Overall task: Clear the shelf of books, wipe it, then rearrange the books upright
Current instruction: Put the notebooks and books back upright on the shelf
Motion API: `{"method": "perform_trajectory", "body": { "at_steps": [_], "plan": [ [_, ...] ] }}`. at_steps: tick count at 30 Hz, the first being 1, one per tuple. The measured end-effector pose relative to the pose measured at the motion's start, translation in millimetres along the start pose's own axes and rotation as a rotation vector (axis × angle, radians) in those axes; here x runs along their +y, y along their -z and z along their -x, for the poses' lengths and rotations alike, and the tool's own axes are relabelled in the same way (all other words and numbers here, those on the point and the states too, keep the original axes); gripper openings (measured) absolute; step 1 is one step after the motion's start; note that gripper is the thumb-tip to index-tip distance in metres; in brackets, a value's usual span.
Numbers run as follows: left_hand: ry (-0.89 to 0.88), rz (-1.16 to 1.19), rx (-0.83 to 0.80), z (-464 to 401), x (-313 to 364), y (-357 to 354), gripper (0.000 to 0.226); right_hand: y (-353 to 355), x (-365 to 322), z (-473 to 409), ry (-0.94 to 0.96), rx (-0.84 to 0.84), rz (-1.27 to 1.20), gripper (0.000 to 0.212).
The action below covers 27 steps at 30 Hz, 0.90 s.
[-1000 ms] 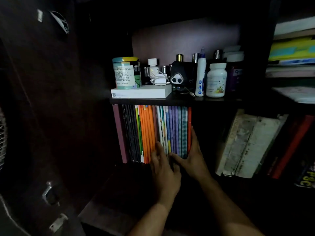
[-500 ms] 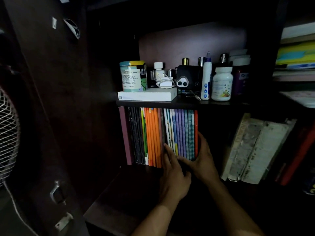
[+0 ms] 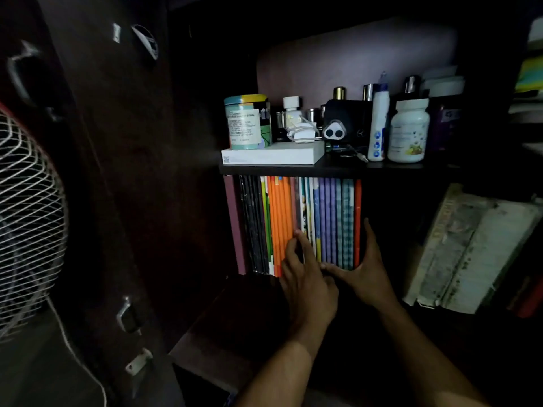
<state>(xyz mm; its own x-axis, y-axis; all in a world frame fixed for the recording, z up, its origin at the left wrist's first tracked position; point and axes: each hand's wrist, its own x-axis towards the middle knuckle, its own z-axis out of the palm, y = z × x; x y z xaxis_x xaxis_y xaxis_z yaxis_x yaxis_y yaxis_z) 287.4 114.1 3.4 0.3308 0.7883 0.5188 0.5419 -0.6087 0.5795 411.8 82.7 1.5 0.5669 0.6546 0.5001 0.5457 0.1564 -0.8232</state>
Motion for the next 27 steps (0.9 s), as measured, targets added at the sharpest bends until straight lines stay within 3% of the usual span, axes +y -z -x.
{"method": "perform_trajectory", "body": {
  "at_steps": [5, 9, 13, 18, 21, 24, 27],
  "plan": [
    [0.106, 0.239, 0.227, -10.8, -15.5, 14.2, 0.105, 0.8, -15.3, 9.9, 0.082, 0.029, -0.007, 0.123],
    [0.162, 0.164, 0.137, -40.5, -37.1, 12.0, 0.086, -6.7, -27.2, 14.0, 0.162, 0.123, 0.150, 0.115],
    [0.200, 0.070, 0.110, -44.7, -38.9, 5.4, 0.085, -15.3, -31.3, 17.2, 0.154, 0.139, 0.211, 0.121],
    [0.230, 0.041, 0.093, -44.1, -31.9, 12.4, 0.085, -9.9, -27.4, 39.1, 0.143, 0.034, 0.201, 0.121],
    [0.206, 0.014, 0.151, -33.9, -25.9, 13.7, 0.089, -5.4, -22.1, 43.7, 0.176, 0.048, 0.215, 0.116],
    [0.029, 0.075, 0.226, -10.7, -20.4, 19.6, 0.062, -2.1, -21.7, 43.0, 0.194, 0.073, 0.129, 0.097],
    [-0.051, 0.212, 0.104, 8.4, -18.9, 13.6, 0.033, -0.2, -19.0, 39.9, 0.191, 0.085, 0.080, 0.079]
  ]
}}
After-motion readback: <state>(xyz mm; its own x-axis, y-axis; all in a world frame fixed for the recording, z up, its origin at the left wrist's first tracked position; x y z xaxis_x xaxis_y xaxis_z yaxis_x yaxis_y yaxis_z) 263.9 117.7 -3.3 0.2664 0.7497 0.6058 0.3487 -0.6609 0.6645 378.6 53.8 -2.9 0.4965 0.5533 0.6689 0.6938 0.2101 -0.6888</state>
